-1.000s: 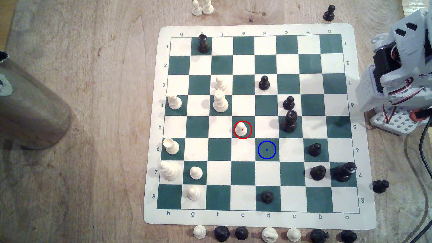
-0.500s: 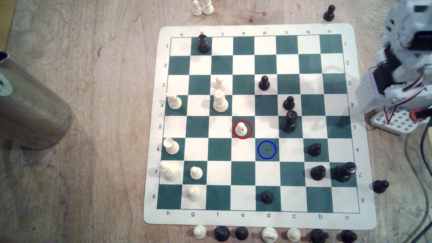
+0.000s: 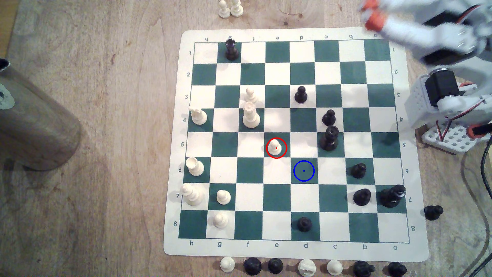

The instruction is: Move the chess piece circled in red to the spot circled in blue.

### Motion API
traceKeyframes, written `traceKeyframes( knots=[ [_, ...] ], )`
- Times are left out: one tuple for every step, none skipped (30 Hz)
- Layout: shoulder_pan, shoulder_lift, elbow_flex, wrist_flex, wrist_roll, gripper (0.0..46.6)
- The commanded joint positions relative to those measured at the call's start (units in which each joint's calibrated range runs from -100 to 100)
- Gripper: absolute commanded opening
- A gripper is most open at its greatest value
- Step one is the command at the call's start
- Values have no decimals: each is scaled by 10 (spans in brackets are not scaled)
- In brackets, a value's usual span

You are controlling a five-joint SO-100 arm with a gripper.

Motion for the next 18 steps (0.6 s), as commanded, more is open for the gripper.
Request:
traceKeyframes(
  knots=[
    [0, 43, -28, 61, -3, 28],
    [-3, 57, -28, 72, -17, 29],
    [-7, 65, -27, 79, -21, 35],
    [-10, 71, -23, 87, -27, 40],
    [-16, 77, -22, 101, -32, 25],
    [-20, 91, -28, 125, -34, 21],
    [-25, 125, -50, 174, -56, 10],
    [-29, 149, -66, 197, -64, 17],
    [-34, 165, -73, 207, -73, 23],
    [-39, 173, -74, 209, -82, 34],
    [-45, 191, -74, 205, -93, 58],
    [-46, 197, -74, 202, -97, 66],
    [-47, 207, -74, 196, -103, 77],
    [-47, 220, -76, 190, -105, 82],
    [-46, 254, -92, 187, -113, 93],
    [-44, 278, -106, 187, -118, 96],
    [-42, 298, -120, 188, -122, 96],
    [-39, 326, -139, 193, -128, 96]
  ],
)
